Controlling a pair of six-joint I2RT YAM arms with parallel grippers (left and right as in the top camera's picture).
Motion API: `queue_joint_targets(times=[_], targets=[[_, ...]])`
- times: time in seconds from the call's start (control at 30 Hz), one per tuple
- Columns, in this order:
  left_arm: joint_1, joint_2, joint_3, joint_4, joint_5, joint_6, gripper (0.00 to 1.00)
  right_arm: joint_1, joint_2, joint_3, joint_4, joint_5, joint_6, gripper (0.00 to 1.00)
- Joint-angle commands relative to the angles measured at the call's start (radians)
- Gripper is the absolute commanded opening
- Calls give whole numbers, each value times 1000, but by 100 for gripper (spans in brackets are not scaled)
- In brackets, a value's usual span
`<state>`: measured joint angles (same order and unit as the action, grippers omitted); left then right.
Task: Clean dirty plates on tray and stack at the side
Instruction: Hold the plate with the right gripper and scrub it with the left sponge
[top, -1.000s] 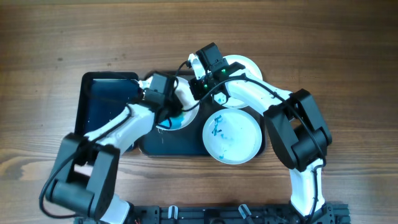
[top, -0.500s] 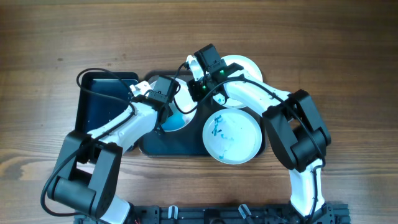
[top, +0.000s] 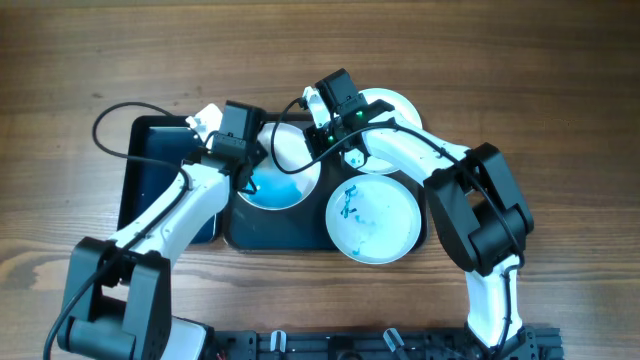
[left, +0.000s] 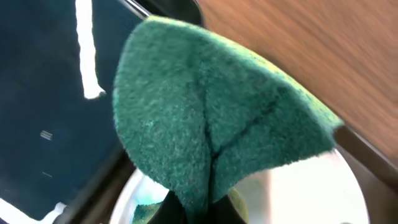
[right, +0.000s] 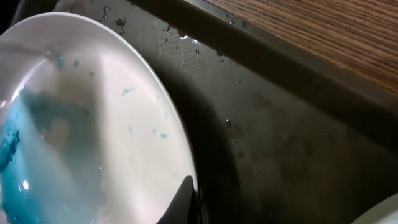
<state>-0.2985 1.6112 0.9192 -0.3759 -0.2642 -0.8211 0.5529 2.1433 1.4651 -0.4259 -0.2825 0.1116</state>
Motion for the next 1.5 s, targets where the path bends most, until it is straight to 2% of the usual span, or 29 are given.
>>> queue_joint_targets(times=[0.0, 0.17, 0.23, 0.33, 0.4, 0.53, 0.67, 0.77, 0.87, 1.0, 1.17, 1.3, 1.47], targets=[[-27, 49, -12, 6, 61, 5, 4, -3, 5, 24, 3, 12, 0, 4], [-29, 130, -23, 6, 34, 10, 4, -3, 5, 24, 3, 12, 0, 4], [-29, 145, -23, 11, 10, 65, 4, -3, 5, 24, 3, 13, 0, 4], [-29, 145, -23, 29, -208, 88, 4, -3, 5, 24, 3, 10, -5, 4], [-29, 145, -23, 71, -282, 88, 4, -3, 5, 24, 3, 0, -8, 4], [-30, 141, -23, 207, -301, 88, 4, -3, 5, 24, 2, -6, -7, 4], [-37, 97, -23, 218, -97, 89, 4, -3, 5, 24, 0, -6, -7, 4], [-38, 87, -23, 187, 179, 134, 4, -3, 5, 24, 2, -6, -7, 4], [-38, 87, -23, 75, 256, 167, 4, -3, 5, 24, 2, -6, -6, 4], [-38, 87, -23, -119, 143, 215, 4, -3, 5, 24, 4, -6, -7, 4], [-38, 87, -23, -152, -81, 215, 4, -3, 5, 24, 6, -6, -6, 4], [-38, 87, -23, -65, -227, 214, 4, -3, 5, 24, 8, -6, -7, 4], [-38, 87, -23, 154, -168, 211, 4, -3, 5, 24, 6, -6, -6, 4]])
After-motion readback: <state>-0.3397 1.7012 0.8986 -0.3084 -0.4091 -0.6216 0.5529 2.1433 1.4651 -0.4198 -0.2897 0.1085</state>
